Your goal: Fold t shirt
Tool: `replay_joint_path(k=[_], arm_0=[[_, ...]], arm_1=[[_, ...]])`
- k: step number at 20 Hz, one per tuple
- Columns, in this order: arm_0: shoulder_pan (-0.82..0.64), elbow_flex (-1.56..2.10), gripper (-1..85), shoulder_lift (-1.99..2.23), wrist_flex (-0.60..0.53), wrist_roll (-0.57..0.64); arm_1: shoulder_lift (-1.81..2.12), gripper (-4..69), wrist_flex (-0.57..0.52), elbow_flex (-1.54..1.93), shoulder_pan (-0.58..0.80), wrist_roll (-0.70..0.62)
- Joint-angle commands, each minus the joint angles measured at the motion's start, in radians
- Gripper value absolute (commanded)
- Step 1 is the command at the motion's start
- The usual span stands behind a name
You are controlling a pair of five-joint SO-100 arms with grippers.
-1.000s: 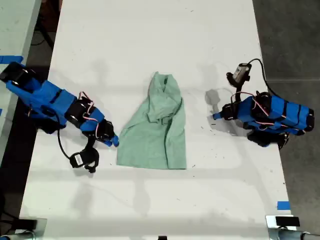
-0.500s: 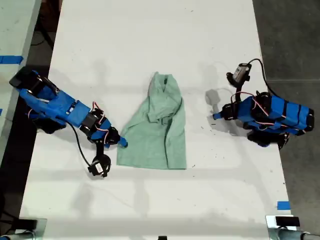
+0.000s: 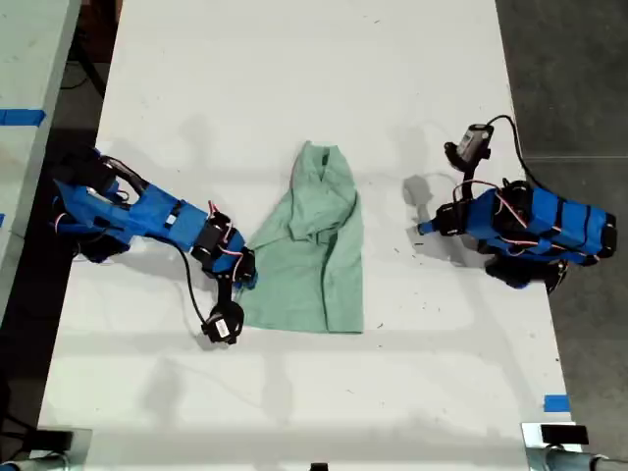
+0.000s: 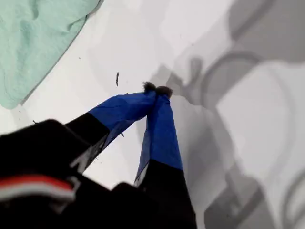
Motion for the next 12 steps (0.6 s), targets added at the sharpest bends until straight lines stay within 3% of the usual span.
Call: replay_joint_path(k=[1,5,12], arm_0=[[-0.017,-0.089,-0.2,-0.026,0.087,0.006],[-0.011,-0.334,-0.2,-0.054,0.322,0.002],[-0.020,-0.707,-0.2,-0.187,0.341,0.153]], arm_1=[[0.012,-1.9,-0.006,0.043,-0.011,0.015],[0.012,-1.9,-0.006,0.043,-0.011,0.015],[0.012,-1.9,-0.006,0.043,-0.011,0.015]])
